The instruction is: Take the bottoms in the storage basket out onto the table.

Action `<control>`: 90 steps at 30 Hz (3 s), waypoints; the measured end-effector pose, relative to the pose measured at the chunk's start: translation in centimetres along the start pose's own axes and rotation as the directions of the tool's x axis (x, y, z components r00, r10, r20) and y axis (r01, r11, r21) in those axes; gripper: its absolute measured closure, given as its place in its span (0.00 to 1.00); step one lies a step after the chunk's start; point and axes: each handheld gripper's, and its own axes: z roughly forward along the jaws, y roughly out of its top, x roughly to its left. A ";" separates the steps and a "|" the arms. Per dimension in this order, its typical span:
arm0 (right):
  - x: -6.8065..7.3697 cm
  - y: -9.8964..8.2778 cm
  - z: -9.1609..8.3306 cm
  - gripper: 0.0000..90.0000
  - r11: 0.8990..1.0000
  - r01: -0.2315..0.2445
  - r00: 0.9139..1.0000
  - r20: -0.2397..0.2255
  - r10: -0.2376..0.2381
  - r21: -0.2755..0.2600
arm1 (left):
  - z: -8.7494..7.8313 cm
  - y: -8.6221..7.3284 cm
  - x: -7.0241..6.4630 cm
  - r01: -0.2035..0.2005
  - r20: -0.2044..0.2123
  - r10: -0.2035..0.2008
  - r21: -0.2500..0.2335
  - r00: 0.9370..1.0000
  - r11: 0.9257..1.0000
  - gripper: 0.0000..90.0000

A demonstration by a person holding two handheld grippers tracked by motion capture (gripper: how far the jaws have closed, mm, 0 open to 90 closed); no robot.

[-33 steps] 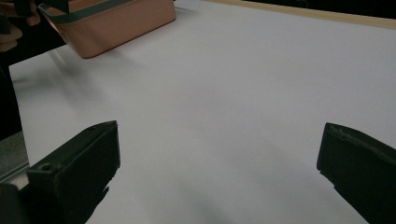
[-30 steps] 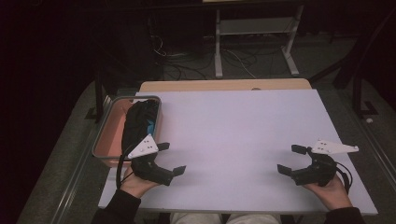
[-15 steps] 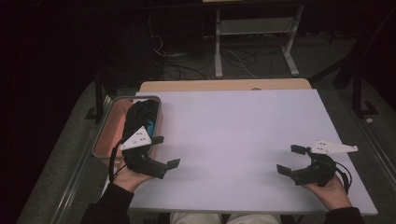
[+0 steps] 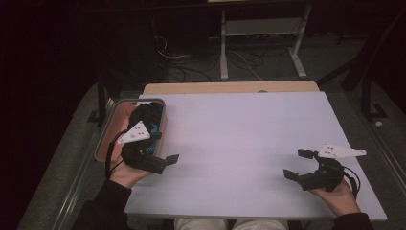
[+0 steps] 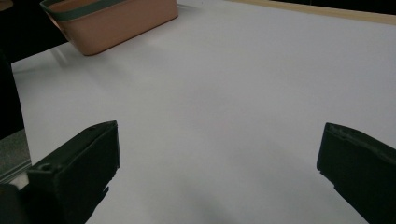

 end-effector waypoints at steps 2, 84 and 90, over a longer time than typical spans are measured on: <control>0.0 0.0 0.0 0.00 1.000 0.000 1.000 0.000 0.000 0.000 | -0.1 0.3 0.3 -0.001 -0.004 0.001 0.001 1.000 1.000 0.00; -0.2 -0.2 0.3 0.00 1.000 -0.005 1.000 -0.015 0.006 0.018 | 0.4 2.3 13.0 0.250 -0.271 -0.237 0.017 0.933 0.968 0.00; -0.3 -0.2 0.3 0.00 1.000 -0.008 1.000 -0.014 0.009 0.019 | 0.9 1.3 14.6 0.295 -0.304 -0.273 0.030 0.913 0.955 0.00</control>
